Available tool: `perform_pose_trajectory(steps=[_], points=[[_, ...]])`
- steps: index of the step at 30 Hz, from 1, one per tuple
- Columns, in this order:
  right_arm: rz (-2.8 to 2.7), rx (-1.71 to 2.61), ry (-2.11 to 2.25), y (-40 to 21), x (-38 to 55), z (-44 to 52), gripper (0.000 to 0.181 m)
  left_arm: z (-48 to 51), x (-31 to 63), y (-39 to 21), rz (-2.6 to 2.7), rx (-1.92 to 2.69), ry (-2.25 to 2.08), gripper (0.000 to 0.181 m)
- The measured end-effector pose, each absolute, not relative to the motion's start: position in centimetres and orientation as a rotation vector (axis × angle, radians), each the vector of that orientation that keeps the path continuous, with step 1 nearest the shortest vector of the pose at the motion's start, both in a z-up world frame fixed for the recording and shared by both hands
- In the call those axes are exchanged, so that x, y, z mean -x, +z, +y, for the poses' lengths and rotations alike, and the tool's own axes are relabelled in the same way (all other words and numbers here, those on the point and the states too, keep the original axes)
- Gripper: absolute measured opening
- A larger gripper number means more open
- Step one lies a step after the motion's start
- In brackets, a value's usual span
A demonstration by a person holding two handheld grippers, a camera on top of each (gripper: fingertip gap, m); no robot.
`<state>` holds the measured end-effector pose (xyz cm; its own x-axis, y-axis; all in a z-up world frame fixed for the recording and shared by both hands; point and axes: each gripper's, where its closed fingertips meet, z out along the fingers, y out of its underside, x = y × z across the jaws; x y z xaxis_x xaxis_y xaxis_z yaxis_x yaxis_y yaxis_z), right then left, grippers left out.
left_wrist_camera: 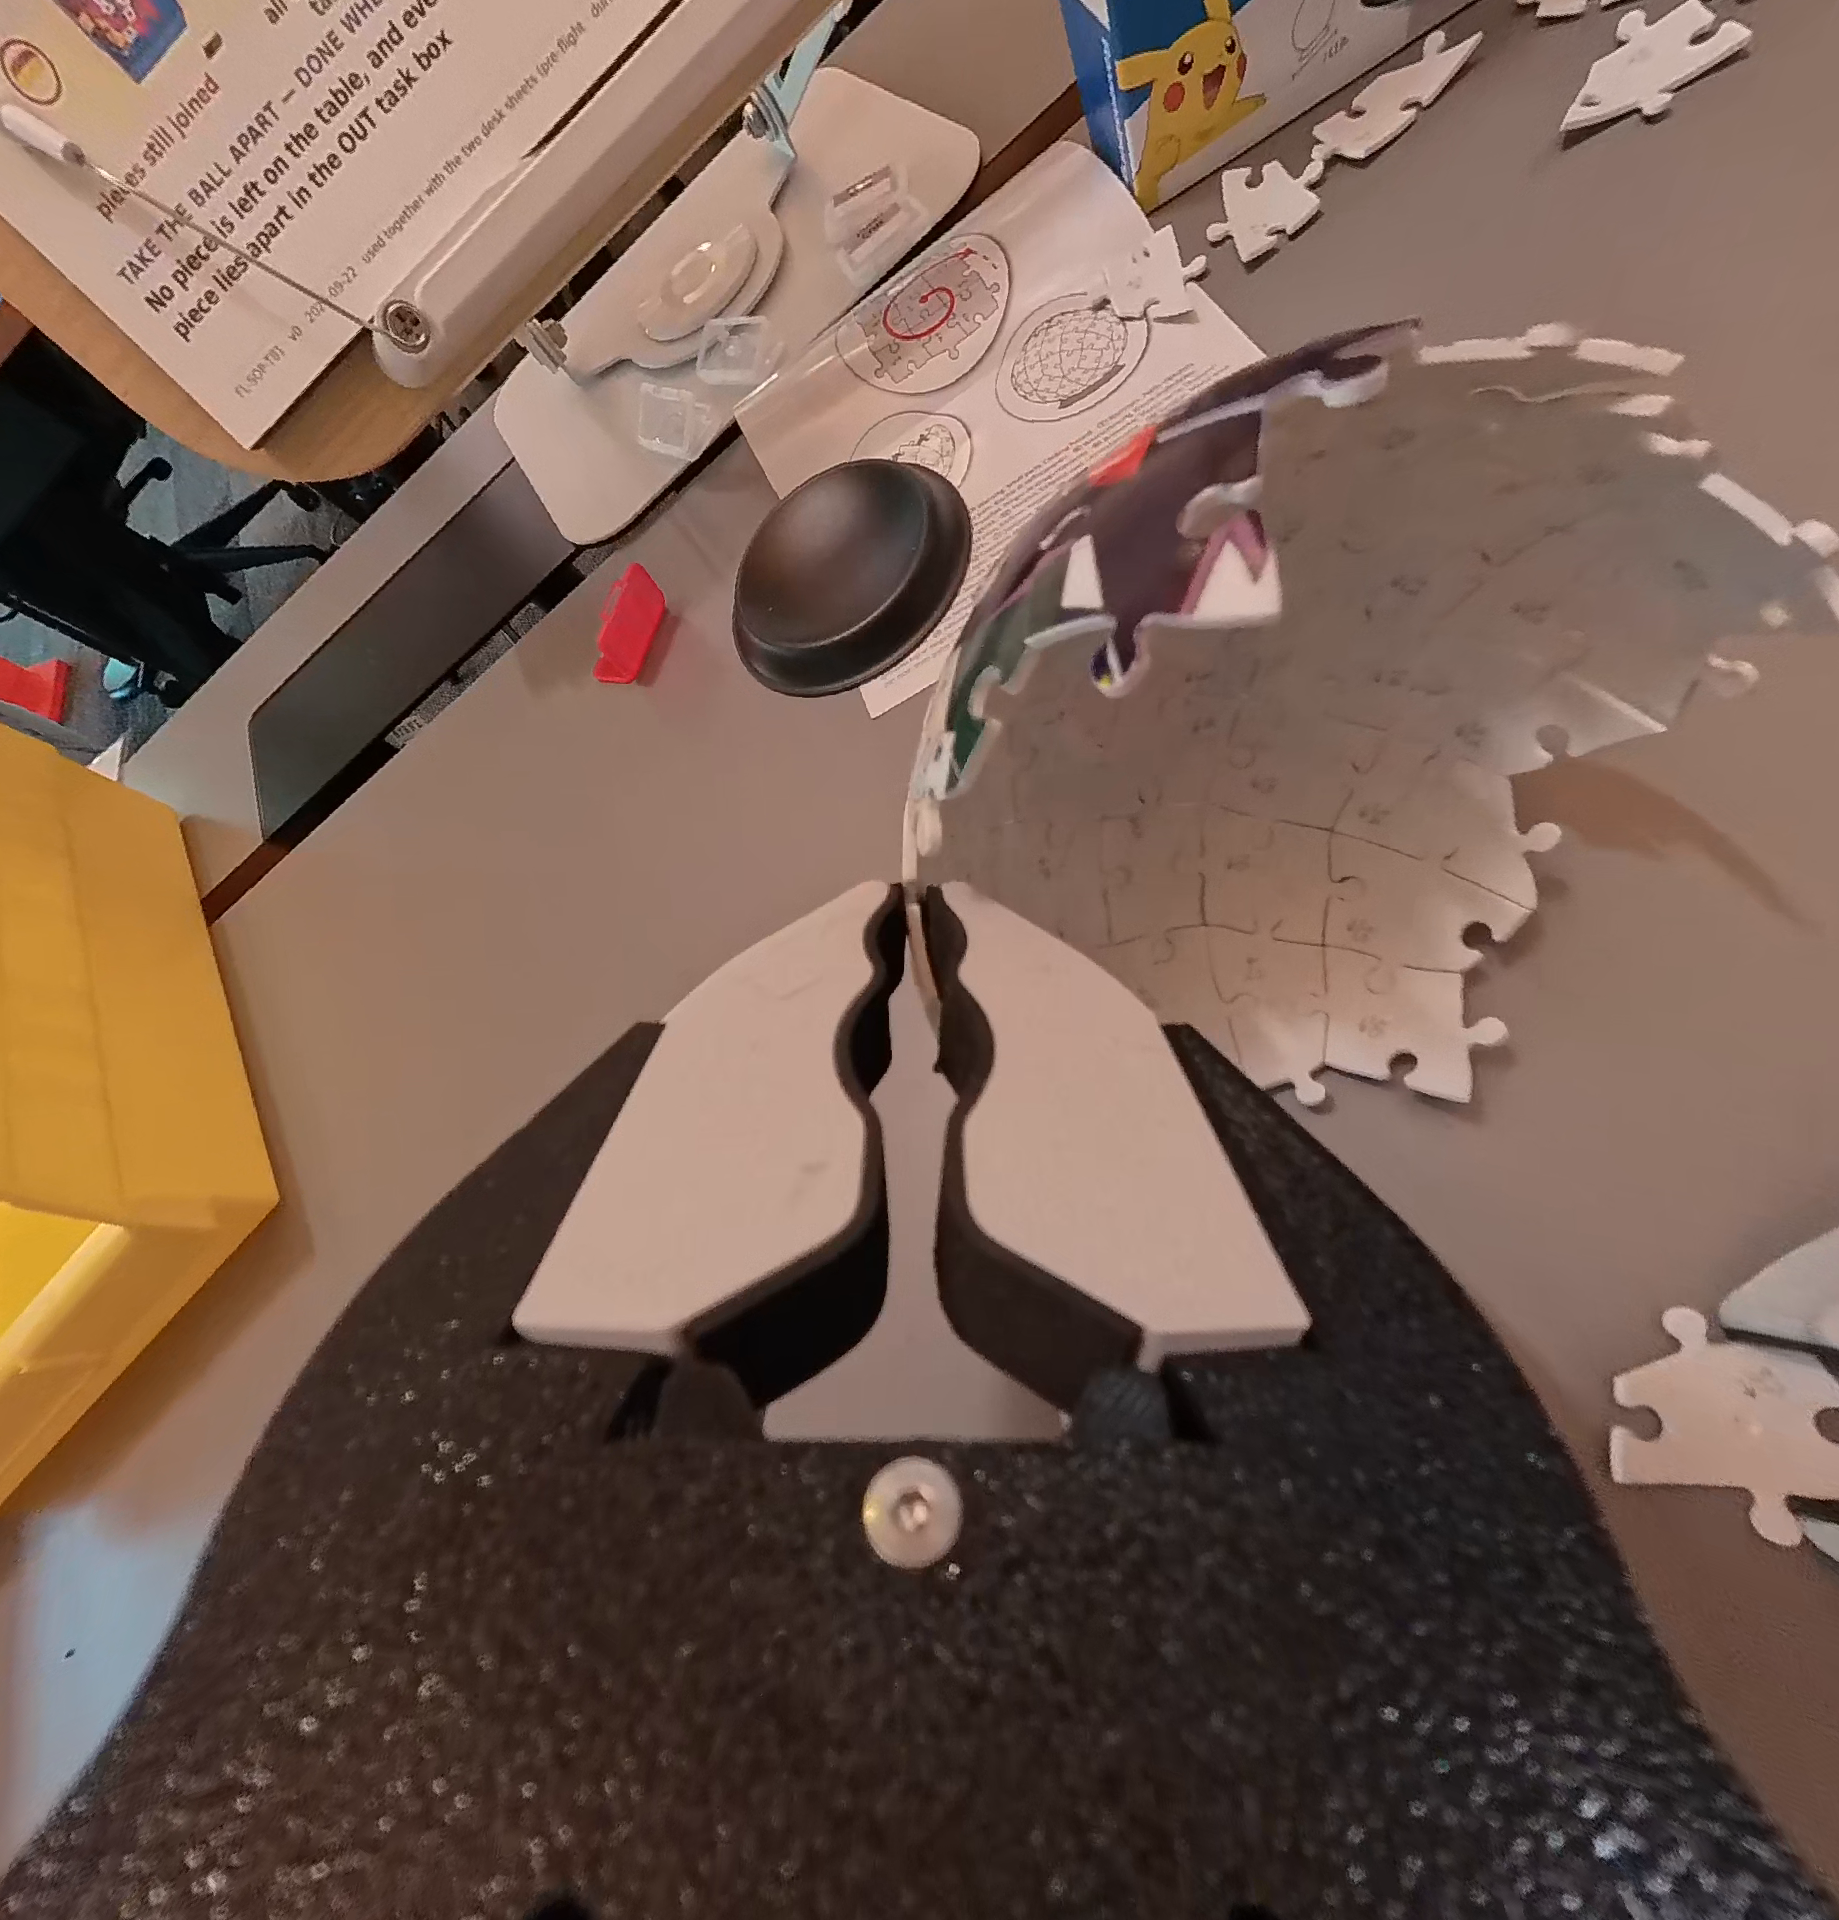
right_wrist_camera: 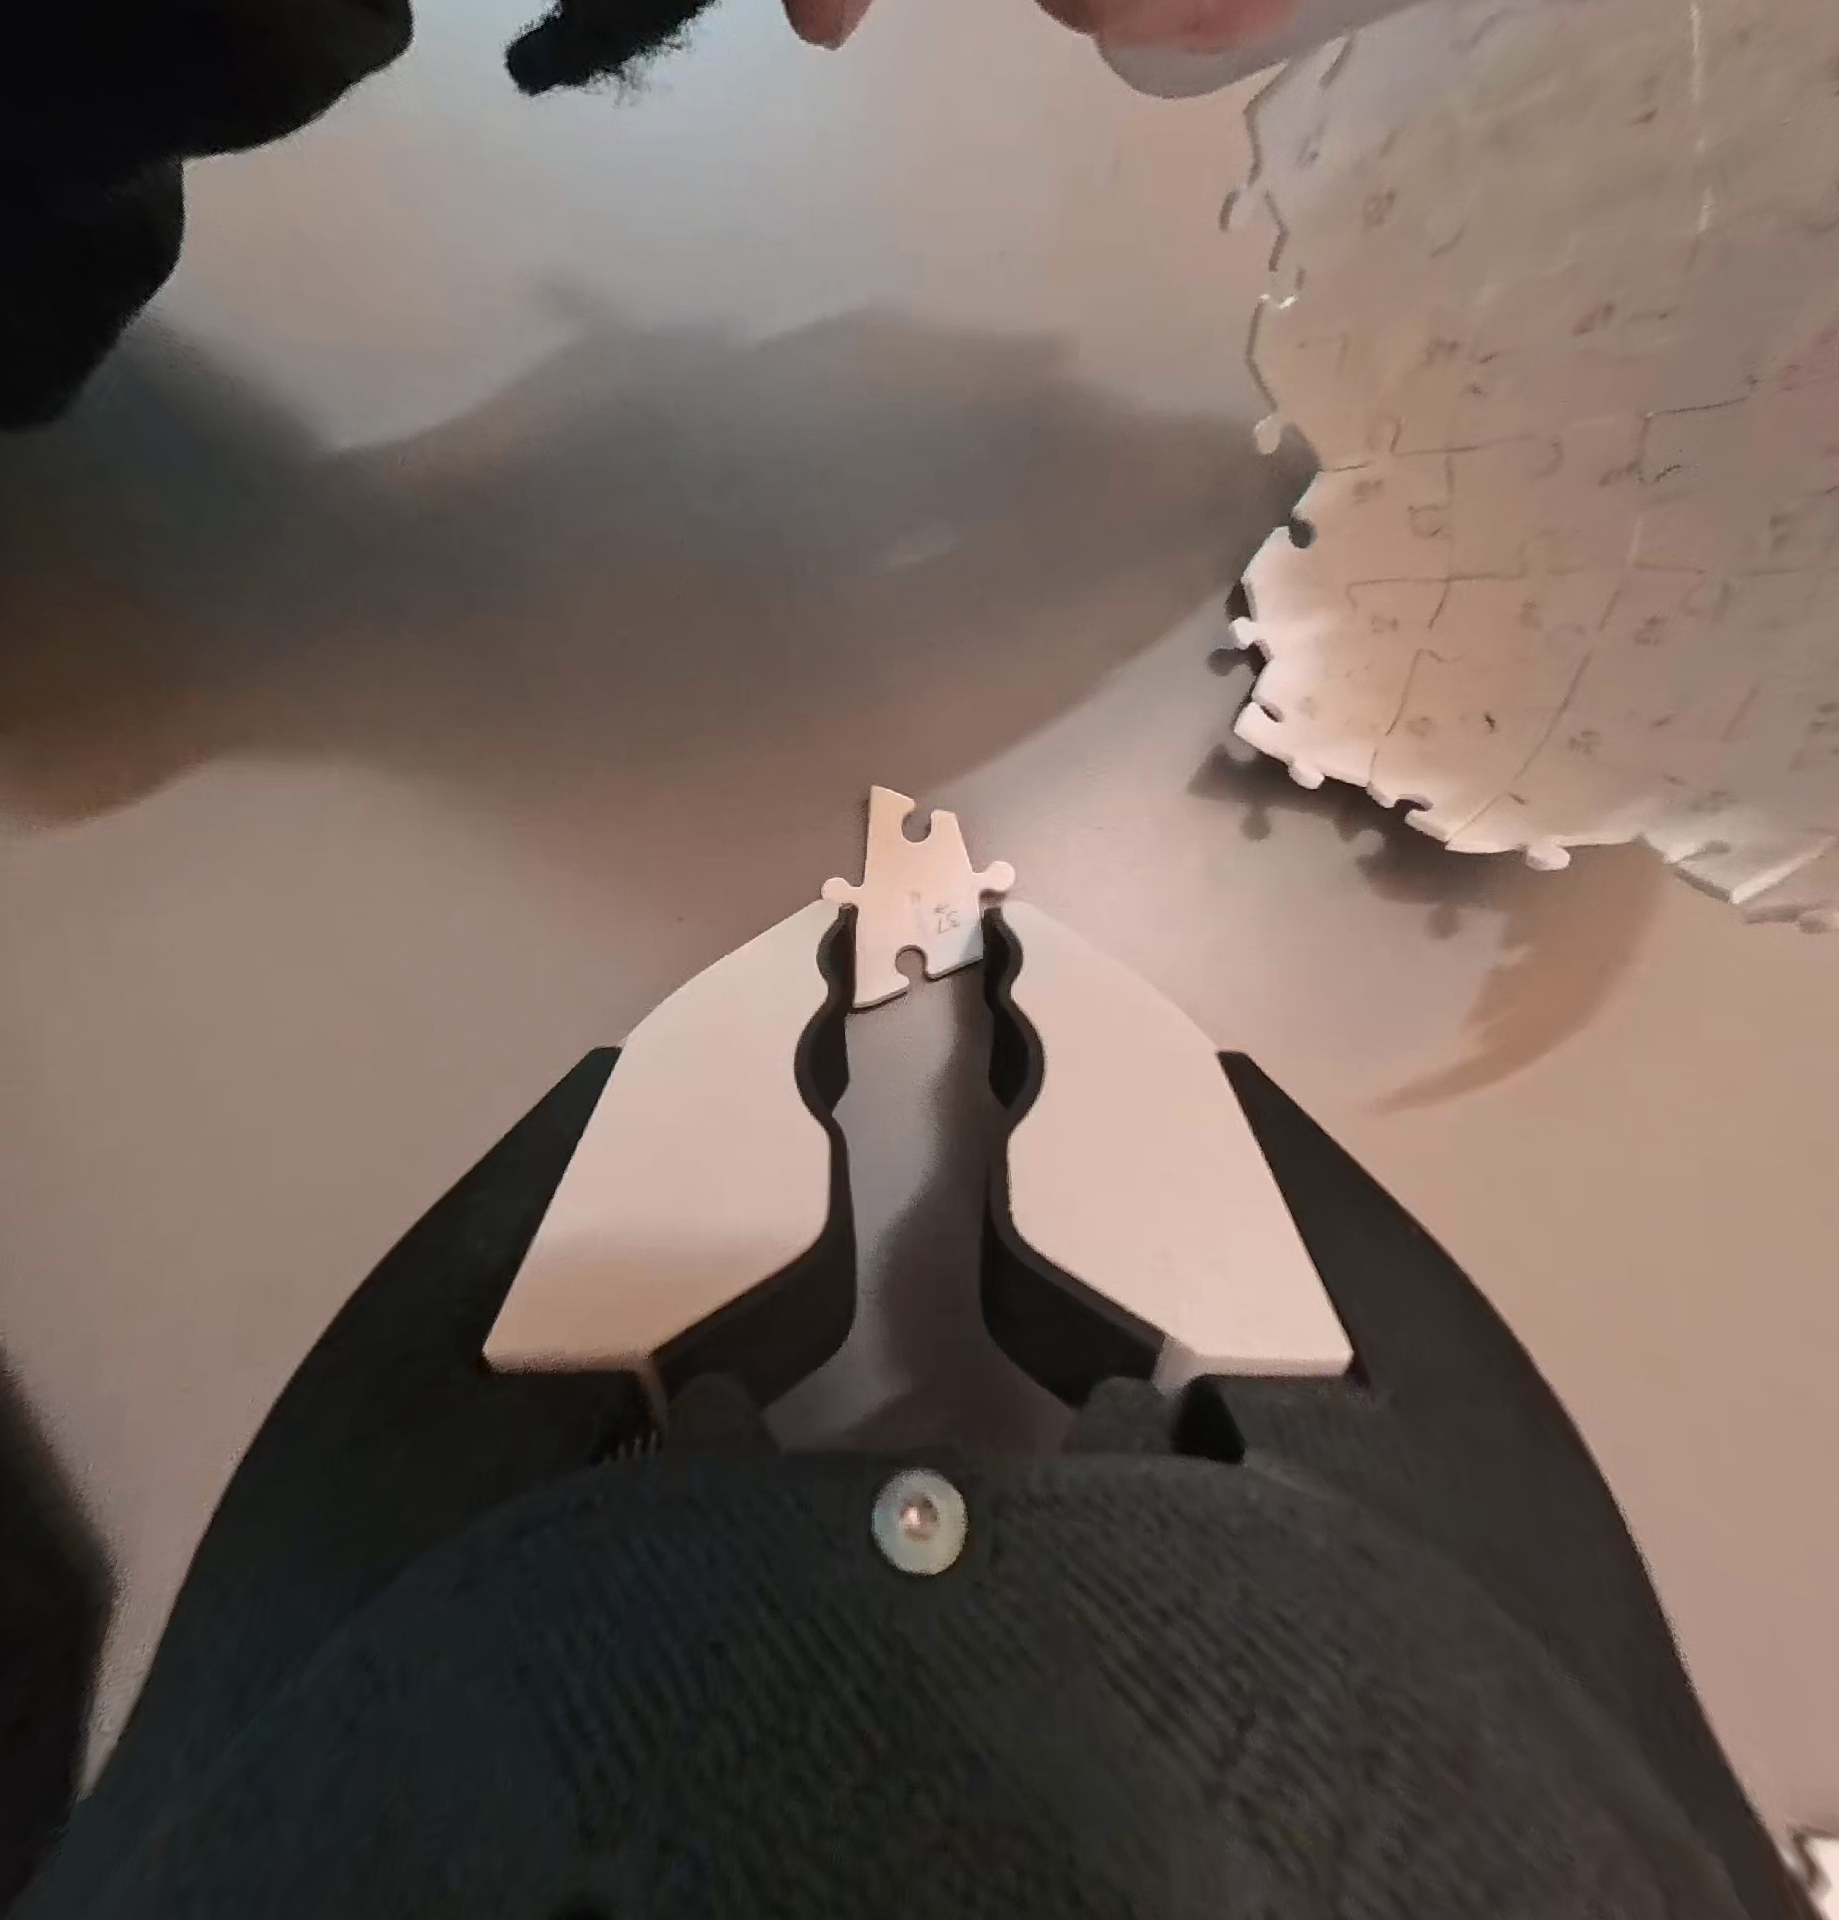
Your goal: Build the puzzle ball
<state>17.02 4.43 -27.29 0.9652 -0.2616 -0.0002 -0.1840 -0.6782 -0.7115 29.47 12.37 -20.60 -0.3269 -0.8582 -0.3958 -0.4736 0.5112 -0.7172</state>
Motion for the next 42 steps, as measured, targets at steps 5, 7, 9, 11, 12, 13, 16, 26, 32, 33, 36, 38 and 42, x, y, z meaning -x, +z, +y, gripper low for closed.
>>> perform_pose_trajectory(steps=[5,7,9,11,12,13,16,26,32,33,36,38,42], points=[[0.258,2.336,-0.18,-27.1,-17.1,4.5,0.023,12.4,-29.4,-20.6,1.972,1.087,-0.623,0.003],[0.253,2.312,-0.214,-26.6,-17.3,4.7,0.023,12.5,-29.4,-20.6,1.973,1.089,-0.622,0.003],[0.292,2.276,-0.268,-25.7,-18.4,4.8,0.023,12.4,-29.5,-20.6,1.974,1.087,-0.618,0.003],[0.356,2.249,-0.321,-25.0,-19.8,4.8,0.023,12.4,-29.5,-20.6,1.972,1.08,-0.615,0.003],[0.366,2.252,-0.316,-24.9,-20.2,5.0,0.023,12.4,-29.5,-20.6,1.972,1.078,-0.61,0.003],[0.371,2.258,-0.317,-24.8,-20.5,5.2,0.023,12.4,-29.6,-20.6,1.971,1.076,-0.605,0.003],[0.372,2.3,-0.434,-24.6,-21.9,5.7,0.023,12.3,-29.6,-20.6,1.965,1.073,-0.603,0.003],[0.58,2.206,-0.446,-25.5,-24.1,6.7,0.024,11.7,-29.8,-20.0,1.895,1.008,-0.615,0.002],[0.582,2.188,-0.482,-25.8,-24.1,6.8,0.028,11.6,-29.7,-19.8,1.881,1.007,-0.637,0.002],[0.583,2.191,-0.463,-25.8,-23.8,6.8,0.031,11.6,-29.7,-19.8,1.88,1.007,-0.637,0.002],[0.543,2.187,-0.402,-25.1,-22.3,6.5,0.034,11.5,-29.7,-19.8,1.876,1.004,-0.641,0.002],[0.503,2.11,-0.382,-23.2,-21.5,6.1,0.032,11.4,-29.7,-19.7,1.875,0.987,-0.643,0.002],[0.505,1.863,-0.709,-16.7,-24.4,2.7,0.025,10.9,-29.8,-19.4,1.869,0.917,-0.661,0.002]])
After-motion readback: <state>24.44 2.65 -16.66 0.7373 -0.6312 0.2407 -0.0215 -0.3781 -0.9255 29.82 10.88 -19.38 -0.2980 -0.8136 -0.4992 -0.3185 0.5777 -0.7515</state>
